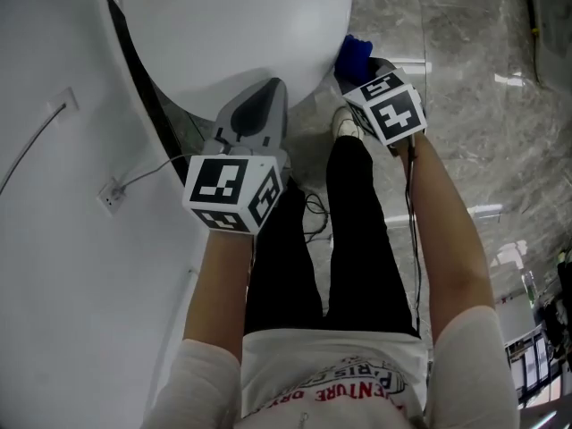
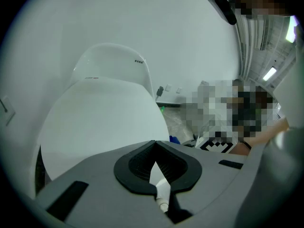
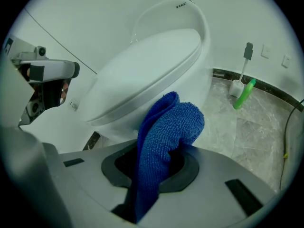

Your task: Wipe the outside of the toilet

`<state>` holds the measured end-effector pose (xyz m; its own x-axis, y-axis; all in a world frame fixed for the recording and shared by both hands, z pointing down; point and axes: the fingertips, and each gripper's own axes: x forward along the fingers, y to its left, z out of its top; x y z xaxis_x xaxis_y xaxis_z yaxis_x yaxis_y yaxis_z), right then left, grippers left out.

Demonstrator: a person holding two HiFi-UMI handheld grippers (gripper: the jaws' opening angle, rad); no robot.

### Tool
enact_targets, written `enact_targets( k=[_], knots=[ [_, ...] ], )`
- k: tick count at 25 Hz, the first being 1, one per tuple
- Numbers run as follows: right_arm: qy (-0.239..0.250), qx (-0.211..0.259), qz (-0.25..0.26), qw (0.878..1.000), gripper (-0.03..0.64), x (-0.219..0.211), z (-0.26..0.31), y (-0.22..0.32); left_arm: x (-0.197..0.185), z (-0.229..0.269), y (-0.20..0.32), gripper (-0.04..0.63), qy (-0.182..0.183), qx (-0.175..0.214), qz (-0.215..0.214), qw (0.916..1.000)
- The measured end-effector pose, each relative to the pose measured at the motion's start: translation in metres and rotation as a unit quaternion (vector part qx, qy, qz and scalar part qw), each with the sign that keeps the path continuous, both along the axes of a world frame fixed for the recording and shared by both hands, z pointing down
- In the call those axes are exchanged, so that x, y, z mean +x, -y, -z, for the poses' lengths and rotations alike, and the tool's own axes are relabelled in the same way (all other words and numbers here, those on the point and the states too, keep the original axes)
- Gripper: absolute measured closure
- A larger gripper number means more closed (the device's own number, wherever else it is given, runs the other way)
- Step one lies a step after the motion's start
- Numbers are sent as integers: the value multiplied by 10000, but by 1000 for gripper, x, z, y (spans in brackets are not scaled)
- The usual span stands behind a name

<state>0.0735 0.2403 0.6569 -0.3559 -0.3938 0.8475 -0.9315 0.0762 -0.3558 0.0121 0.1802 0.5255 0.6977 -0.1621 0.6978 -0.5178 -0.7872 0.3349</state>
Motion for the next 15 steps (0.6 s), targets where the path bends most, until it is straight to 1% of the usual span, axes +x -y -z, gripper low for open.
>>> enact_targets(
  k=[4, 9, 11, 15],
  knots=[
    [-99, -47, -294, 9995, 545, -24, -1, -9, -29, -2, -12, 588, -99, -61, -112, 9999],
    [-309, -213, -704, 9968, 545, -57, -8, -16, -75, -5, -19, 588, -76, -64, -469, 9988],
    [-274, -277, -804, 9960, 545, -73, -10, -17, -95, -7, -18, 588, -78, -64, -523, 9986],
    [-158, -371, -986, 9943, 545, -108, -10, -18, -128, -11, -19, 588, -149, -116, -489, 9986]
  ],
)
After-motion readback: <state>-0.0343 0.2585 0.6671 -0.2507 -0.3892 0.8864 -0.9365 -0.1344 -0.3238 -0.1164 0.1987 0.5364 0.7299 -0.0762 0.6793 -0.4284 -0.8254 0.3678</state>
